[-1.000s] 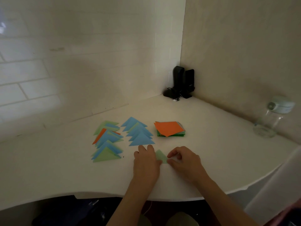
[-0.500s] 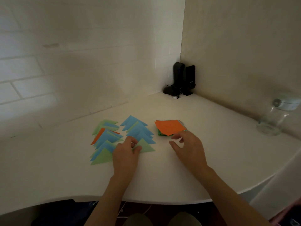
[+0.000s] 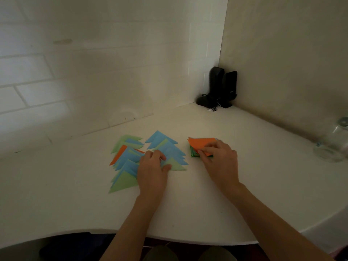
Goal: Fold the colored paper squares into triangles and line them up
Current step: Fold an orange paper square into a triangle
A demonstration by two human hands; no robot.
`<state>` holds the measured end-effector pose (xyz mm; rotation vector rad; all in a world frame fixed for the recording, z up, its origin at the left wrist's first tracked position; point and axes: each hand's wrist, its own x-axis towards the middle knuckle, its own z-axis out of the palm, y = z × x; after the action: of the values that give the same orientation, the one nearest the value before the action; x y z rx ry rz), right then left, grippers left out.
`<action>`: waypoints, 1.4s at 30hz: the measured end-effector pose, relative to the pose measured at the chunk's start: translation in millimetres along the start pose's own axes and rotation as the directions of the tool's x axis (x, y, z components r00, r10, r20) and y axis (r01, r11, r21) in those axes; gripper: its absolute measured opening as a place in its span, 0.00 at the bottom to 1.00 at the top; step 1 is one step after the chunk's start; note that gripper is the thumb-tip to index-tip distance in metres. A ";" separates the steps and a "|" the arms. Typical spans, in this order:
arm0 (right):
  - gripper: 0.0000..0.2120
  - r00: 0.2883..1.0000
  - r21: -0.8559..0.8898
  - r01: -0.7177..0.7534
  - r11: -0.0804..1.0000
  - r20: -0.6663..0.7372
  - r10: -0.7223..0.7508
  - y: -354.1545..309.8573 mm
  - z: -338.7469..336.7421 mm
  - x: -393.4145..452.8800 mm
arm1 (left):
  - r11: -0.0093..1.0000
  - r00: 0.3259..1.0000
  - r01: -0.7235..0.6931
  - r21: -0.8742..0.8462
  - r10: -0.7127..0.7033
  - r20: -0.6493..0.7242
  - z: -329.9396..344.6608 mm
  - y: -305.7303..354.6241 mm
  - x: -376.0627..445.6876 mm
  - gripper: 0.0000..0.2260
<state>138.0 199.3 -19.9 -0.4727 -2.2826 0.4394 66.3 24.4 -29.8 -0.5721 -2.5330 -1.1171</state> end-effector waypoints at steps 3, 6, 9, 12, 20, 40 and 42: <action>0.04 0.997 -0.010 0.039 0.999 -0.061 -0.040 1.9 -11.6 1.1 | 0.999 0.998 -0.048 -0.016 0.047 -0.029 0.2 1.5 -3.2 0.10; 0.04 0.987 -0.030 0.107 0.994 -0.119 -0.110 6.2 -27.5 -2.0 | 0.990 0.989 -0.128 -0.064 0.122 -0.087 -1.0 6.9 -9.9 0.09; 0.03 0.971 -0.041 0.180 0.983 -0.155 -0.184 7.9 -43.6 -14.7 | 0.963 0.975 -0.217 -0.159 0.205 -0.085 -3.0 19.7 -21.9 0.10; 0.05 0.965 -0.014 0.241 0.970 -0.104 -0.242 7.8 -56.0 -37.7 | 0.910 0.938 -0.337 -0.242 0.347 0.001 -6.7 31.5 -38.8 0.12; 0.09 0.949 0.055 0.160 0.986 0.264 -0.169 10.9 -52.8 -76.9 | 0.831 0.785 -0.474 -0.291 0.548 0.289 -2.7 27.1 -63.9 0.09; 0.12 0.917 0.209 -0.175 0.962 0.390 0.082 12.0 -49.6 -58.4 | 0.958 0.941 -0.077 -0.276 0.161 0.297 10.6 48.0 -51.6 0.07; 0.14 0.882 0.202 -0.217 0.955 0.459 0.103 9.4 -52.1 -51.9 | 0.961 0.937 -0.045 -0.274 0.136 0.322 10.0 48.2 -49.1 0.07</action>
<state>211.8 192.5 -21.2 -0.4722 -2.5816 0.9957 130.7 50.2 -27.2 -1.0213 -2.6163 -1.4391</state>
